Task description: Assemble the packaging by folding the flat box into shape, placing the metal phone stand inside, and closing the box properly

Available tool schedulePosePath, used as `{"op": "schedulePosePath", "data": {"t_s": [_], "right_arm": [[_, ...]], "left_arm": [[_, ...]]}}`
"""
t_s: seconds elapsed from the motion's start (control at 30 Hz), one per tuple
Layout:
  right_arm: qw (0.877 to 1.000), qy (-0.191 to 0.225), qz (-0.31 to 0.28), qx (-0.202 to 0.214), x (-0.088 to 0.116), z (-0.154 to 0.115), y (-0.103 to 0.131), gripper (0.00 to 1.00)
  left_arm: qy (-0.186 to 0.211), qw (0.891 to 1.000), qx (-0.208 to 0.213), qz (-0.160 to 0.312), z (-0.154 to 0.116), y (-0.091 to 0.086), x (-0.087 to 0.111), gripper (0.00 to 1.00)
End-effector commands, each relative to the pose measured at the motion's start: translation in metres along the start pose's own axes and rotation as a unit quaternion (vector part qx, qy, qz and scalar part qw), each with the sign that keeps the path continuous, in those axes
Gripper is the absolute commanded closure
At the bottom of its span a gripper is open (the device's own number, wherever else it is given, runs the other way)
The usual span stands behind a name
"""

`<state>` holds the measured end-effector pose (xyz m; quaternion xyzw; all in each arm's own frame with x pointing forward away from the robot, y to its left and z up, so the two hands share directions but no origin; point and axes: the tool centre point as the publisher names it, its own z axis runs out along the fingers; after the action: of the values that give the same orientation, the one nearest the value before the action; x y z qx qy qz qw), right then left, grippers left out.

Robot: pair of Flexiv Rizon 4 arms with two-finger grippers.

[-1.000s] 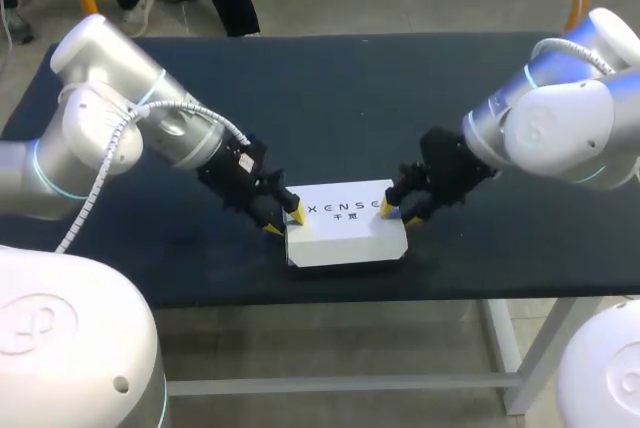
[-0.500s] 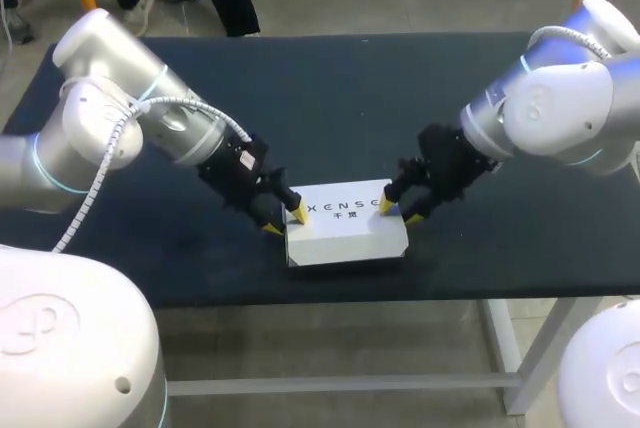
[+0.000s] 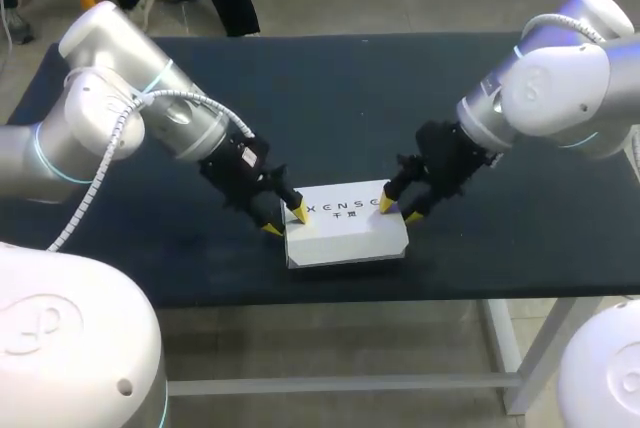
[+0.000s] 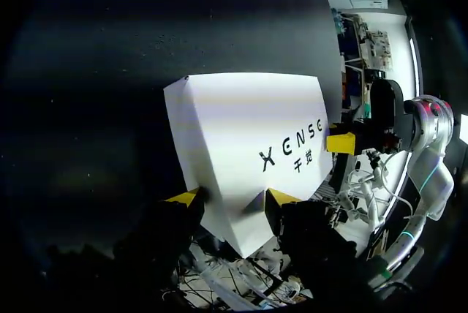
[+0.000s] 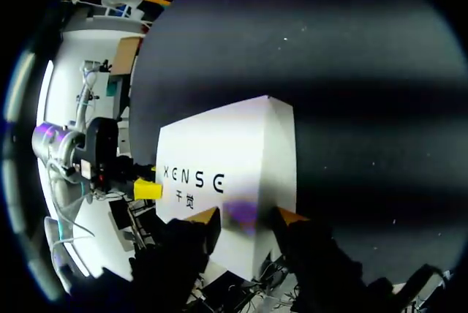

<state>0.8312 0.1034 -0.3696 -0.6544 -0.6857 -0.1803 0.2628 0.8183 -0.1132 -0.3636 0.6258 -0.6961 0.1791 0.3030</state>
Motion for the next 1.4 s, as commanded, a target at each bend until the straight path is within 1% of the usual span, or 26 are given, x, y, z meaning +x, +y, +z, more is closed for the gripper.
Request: {"op": "schedulePosePath", "data": {"t_s": [0.03, 0.07, 0.3, 0.43, 0.67, 1.17, 1.4], "right_arm": [[1.0, 0.001, 0.003, 0.021, 0.005, 0.0, 0.004, 0.48], [1.0, 0.002, 0.004, 0.023, 0.005, 0.0, 0.004, 0.48], [0.999, 0.001, 0.012, 0.035, 0.006, -0.003, 0.004, 0.48], [0.999, 0.002, 0.015, 0.041, 0.005, -0.004, 0.005, 0.5], [0.999, 0.001, 0.02, 0.046, 0.005, -0.006, 0.007, 0.51], [0.997, 0.002, 0.032, 0.073, 0.006, -0.009, 0.012, 0.51], [0.996, 0.001, 0.035, 0.081, 0.009, -0.012, 0.014, 0.52]], "left_arm": [[-0.005, 1.0, -0.008, -0.004, 0.001, -0.002, 0.006, 0.42], [-0.006, 1.0, -0.009, -0.005, 0.001, -0.002, 0.006, 0.4], [-0.01, 1.0, -0.014, -0.014, 0.0, 0.0, 0.008, 0.4], [-0.012, 1.0, -0.018, -0.021, -0.001, 0.0, 0.009, 0.42], [-0.014, 0.999, -0.026, -0.033, -0.003, -0.002, 0.01, 0.43], [-0.026, 0.997, -0.039, -0.057, -0.009, -0.006, 0.015, 0.43], [-0.031, 0.997, -0.04, -0.066, -0.012, -0.006, 0.016, 0.47]]}}
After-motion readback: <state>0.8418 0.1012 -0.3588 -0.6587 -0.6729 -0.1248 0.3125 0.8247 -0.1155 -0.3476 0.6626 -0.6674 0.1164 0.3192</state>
